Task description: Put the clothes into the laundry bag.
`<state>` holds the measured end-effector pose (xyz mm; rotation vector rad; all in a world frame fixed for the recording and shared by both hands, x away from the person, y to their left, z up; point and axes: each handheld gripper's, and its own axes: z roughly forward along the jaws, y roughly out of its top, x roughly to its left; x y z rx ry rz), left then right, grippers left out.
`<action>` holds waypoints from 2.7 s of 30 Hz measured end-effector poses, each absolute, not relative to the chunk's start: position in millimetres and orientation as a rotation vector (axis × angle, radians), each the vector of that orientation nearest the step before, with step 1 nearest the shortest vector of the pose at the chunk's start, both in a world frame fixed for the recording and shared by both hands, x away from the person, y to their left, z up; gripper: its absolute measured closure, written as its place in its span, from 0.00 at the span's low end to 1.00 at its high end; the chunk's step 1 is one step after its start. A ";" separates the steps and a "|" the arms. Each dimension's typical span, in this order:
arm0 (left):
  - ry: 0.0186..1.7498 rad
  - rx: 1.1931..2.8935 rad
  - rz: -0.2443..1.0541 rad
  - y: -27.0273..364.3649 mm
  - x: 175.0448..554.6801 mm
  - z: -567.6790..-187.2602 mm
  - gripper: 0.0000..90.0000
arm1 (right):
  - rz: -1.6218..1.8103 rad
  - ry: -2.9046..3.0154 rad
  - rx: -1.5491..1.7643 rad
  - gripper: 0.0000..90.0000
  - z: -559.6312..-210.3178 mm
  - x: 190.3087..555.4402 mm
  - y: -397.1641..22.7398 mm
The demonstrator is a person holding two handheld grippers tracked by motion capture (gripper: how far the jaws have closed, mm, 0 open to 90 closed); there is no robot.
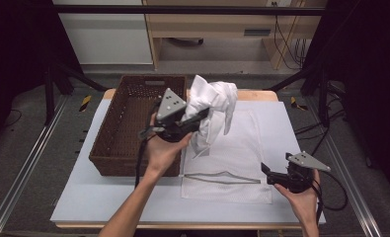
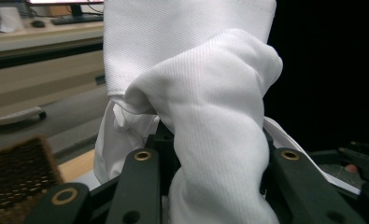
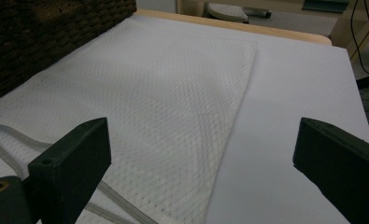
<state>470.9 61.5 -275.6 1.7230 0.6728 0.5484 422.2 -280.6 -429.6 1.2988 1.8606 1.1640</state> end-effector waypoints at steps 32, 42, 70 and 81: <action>0.702 2.025 0.202 -29.6 491.5 -418.8 0.34 | 1.078 1.866 1.357 0.08 -439.5 423.8 -292.5; 0.636 1.988 0.271 -5.1 471.5 -389.4 0.10 | 1.143 1.836 1.355 0.09 -432.5 419.8 -290.4; 0.558 2.065 0.263 9.8 451.8 -430.8 0.35 | 1.221 2.041 1.291 0.86 -468.5 443.5 -229.9; 0.564 2.091 0.229 15.1 438.3 -392.7 0.21 | 1.162 2.040 1.347 0.85 -474.2 446.2 -235.9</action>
